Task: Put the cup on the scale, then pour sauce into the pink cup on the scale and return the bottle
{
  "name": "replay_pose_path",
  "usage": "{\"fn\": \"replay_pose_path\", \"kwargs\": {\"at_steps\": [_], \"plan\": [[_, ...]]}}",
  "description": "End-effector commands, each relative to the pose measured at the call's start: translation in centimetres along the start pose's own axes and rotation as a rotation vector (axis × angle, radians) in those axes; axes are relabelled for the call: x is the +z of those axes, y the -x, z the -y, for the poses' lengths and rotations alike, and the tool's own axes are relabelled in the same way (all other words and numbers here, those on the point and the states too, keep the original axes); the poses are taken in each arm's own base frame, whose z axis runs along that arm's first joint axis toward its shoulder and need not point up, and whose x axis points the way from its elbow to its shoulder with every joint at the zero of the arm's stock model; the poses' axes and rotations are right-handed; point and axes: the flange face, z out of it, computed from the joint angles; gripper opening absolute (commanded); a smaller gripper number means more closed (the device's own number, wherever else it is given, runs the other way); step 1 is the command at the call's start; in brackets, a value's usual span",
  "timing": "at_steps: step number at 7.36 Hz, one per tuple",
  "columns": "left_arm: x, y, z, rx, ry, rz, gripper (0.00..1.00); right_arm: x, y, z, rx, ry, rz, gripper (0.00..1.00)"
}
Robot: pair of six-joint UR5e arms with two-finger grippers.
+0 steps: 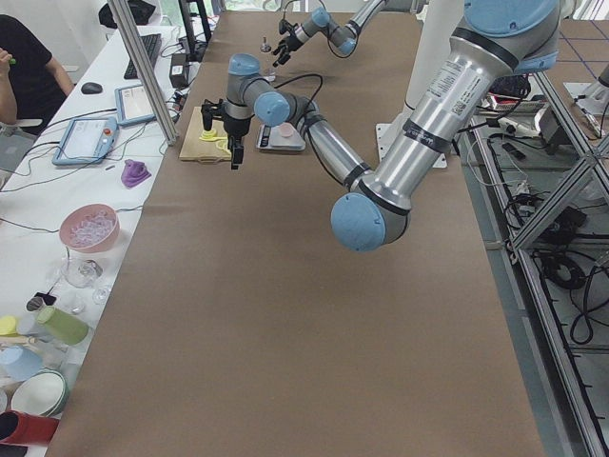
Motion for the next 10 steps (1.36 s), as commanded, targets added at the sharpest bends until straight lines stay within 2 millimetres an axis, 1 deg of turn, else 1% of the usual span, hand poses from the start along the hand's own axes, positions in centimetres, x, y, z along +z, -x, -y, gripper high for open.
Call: {"fn": "replay_pose_path", "kwargs": {"at_steps": [1,2,3,4,5,6,7,8,10], "plan": [[0.3,0.0,-0.2,-0.016,-0.004,0.006,0.98,-5.8,-0.8,0.3,0.015,0.023,0.062,0.99],[0.3,-0.2,-0.5,-0.015,-0.001,0.005,0.98,-9.4,-1.6,0.5,0.02,0.036,0.083,0.99],[0.5,-0.2,-0.5,-0.019,-0.001,0.007,0.98,-12.1,-2.4,0.7,0.022,0.048,0.097,0.99],[0.6,-0.1,-0.6,-0.019,0.002,0.007,0.98,-14.6,-2.5,1.4,0.029,0.081,0.14,0.99],[0.6,-0.1,-0.6,-0.019,0.002,0.007,0.98,-15.4,-4.3,3.5,0.063,0.129,0.165,0.99],[0.7,-0.1,-0.6,-0.019,0.003,0.009,0.98,-16.2,-7.0,6.0,0.09,0.179,0.207,0.99],[0.5,-0.2,-0.6,-0.018,0.002,0.006,0.98,-16.3,-8.7,9.3,0.069,0.203,0.208,0.99],[0.5,-0.3,-0.6,-0.017,0.0,0.005,0.98,-16.1,-9.6,12.3,0.037,0.222,0.189,0.99],[0.5,-0.4,-0.7,-0.016,0.001,0.003,0.98,-15.1,-10.4,16.7,0.035,0.304,0.134,0.99]]}}
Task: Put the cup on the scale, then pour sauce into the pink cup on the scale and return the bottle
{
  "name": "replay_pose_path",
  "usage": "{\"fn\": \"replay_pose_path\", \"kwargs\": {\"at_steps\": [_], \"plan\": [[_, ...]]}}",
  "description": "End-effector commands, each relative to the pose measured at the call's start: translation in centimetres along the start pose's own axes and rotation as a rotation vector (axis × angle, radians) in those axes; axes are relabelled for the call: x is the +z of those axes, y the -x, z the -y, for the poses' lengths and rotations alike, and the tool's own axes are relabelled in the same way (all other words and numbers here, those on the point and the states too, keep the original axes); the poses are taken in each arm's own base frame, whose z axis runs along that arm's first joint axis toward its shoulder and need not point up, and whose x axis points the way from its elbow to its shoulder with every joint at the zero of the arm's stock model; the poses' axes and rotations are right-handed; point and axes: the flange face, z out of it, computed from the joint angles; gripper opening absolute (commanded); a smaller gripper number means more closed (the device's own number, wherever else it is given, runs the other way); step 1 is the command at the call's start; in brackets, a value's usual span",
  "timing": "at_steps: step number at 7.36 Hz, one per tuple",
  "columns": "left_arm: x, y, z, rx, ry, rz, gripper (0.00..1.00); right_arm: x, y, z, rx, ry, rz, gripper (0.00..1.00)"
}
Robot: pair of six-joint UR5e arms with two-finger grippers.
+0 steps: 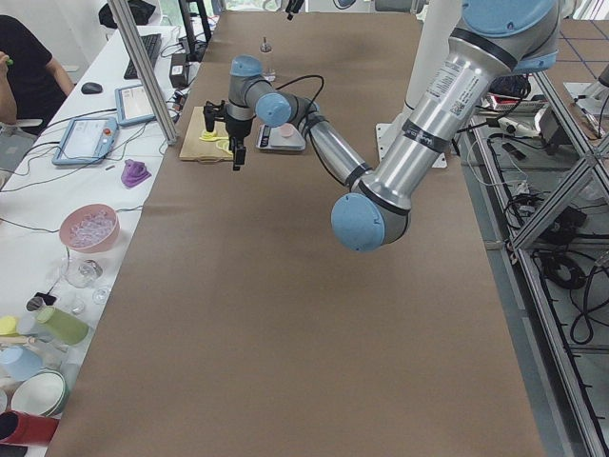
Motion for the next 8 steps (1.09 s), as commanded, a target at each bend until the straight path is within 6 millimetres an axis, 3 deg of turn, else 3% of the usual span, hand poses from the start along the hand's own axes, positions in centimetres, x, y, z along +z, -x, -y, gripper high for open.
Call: {"fn": "replay_pose_path", "kwargs": {"at_steps": [1,3,4,6,8], "plan": [[-0.1,-0.1,-0.1,0.003,0.001,-0.002,0.98,-1.1,-1.4,5.0,-0.001,0.087,-0.043,0.99],[-0.1,-0.2,-0.1,0.019,0.0,-0.004,0.98,-0.4,-2.6,7.5,-0.12,0.209,-0.087,0.99],[-0.4,0.0,0.2,0.052,-0.002,-0.003,0.98,0.1,-4.1,8.3,-0.164,0.269,-0.112,0.99],[-1.2,2.8,3.5,0.161,-0.019,0.024,0.98,2.2,-11.2,6.9,-0.225,0.395,-0.054,1.0],[-1.9,6.8,6.3,0.263,0.033,0.12,0.98,4.9,-18.1,3.9,-0.03,0.49,0.067,1.0]]}}
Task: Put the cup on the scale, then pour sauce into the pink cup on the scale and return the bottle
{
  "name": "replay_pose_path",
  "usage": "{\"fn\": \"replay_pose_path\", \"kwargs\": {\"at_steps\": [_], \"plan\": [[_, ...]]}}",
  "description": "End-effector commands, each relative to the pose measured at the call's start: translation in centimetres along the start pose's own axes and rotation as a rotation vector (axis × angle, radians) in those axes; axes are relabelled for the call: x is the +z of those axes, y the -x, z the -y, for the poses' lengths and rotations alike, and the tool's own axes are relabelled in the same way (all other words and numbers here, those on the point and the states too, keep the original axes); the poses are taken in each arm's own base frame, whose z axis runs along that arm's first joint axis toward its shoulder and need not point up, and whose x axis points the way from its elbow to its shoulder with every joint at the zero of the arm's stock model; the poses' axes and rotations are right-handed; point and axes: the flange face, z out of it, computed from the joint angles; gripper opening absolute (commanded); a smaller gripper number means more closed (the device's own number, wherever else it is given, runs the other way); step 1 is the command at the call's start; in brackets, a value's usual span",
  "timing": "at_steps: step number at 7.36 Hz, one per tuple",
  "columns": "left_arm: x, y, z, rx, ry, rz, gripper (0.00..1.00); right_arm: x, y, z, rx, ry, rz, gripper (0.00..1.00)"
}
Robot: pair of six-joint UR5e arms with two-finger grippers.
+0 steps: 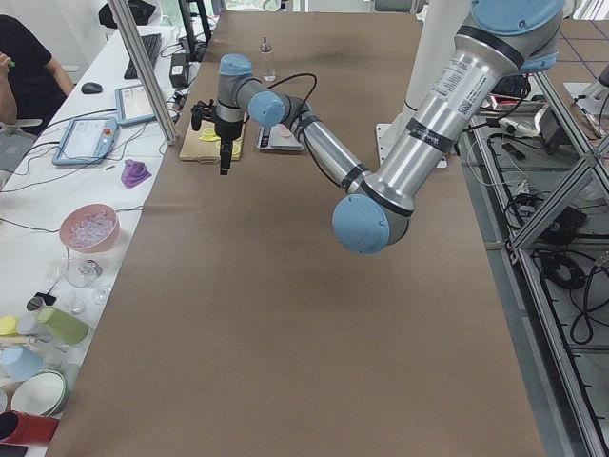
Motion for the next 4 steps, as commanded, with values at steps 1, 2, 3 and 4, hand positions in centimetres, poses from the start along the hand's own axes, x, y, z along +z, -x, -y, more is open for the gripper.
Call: {"fn": "replay_pose_path", "kwargs": {"at_steps": [1,2,3,4], "plan": [[0.2,6.7,1.6,0.072,0.113,0.014,0.98,3.5,-5.4,-2.8,0.11,0.079,0.047,1.0],[0.8,10.5,1.4,0.078,0.17,-0.024,0.98,4.0,-6.2,-4.0,0.115,0.094,-0.005,1.0],[2.6,16.3,0.4,0.098,0.215,-0.012,0.98,4.3,-6.7,-4.7,0.129,0.105,-0.014,1.0],[2.6,21.4,0.7,0.07,0.214,0.012,0.98,4.9,-6.3,-4.7,0.132,0.126,-0.014,1.0]]}}
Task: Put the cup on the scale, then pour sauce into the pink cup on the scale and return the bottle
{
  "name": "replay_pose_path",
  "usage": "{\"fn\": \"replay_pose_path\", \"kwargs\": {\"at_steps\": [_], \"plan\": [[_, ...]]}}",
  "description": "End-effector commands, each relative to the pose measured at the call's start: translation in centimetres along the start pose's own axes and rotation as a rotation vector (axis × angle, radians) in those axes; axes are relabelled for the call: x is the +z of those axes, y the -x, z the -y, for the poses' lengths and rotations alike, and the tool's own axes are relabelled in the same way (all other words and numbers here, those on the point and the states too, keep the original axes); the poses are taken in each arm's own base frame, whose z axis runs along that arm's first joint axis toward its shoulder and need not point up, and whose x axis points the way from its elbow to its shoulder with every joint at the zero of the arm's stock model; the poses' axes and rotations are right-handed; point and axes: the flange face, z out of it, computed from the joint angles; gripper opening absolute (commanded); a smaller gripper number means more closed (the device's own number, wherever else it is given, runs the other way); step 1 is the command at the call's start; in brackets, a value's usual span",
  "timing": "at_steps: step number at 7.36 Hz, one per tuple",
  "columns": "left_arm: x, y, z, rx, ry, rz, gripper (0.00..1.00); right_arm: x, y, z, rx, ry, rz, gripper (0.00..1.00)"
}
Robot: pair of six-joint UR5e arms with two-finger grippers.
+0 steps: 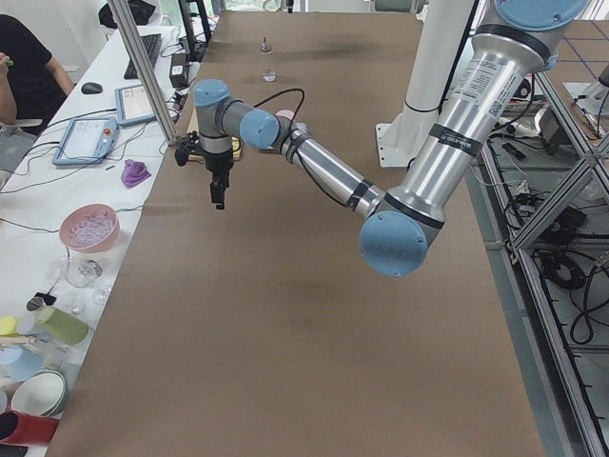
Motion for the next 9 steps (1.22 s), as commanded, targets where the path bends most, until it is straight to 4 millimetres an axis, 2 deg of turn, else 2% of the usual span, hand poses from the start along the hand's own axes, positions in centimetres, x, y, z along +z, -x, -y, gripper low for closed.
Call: {"fn": "replay_pose_path", "kwargs": {"at_steps": [1,2,4,5,6,7,9], "plan": [[0.0,11.3,-0.2,0.01,0.025,0.018,0.98,1.7,0.7,-0.3,0.033,0.082,-0.021,1.0],[0.6,15.8,0.0,-0.022,0.11,-0.037,0.98,1.8,0.6,-0.4,0.06,0.112,-0.025,1.0],[0.3,20.9,-3.3,-0.08,0.093,-0.081,0.98,1.8,0.6,-1.0,0.064,0.115,-0.022,1.0],[-2.8,25.8,-3.8,-0.155,0.019,-0.07,0.98,2.0,0.5,-1.2,0.066,0.118,-0.021,1.0],[-2.8,27.4,-4.8,-0.148,-0.025,-0.075,0.98,2.3,0.2,-1.8,0.072,0.123,-0.012,1.0],[-0.1,29.0,-6.7,-0.144,-0.023,-0.111,0.98,2.2,0.2,-1.8,0.065,0.119,-0.008,1.0],[3.6,31.3,-6.2,-0.129,-0.035,-0.116,0.98,2.2,0.2,-1.8,0.067,0.121,-0.011,1.0]]}}
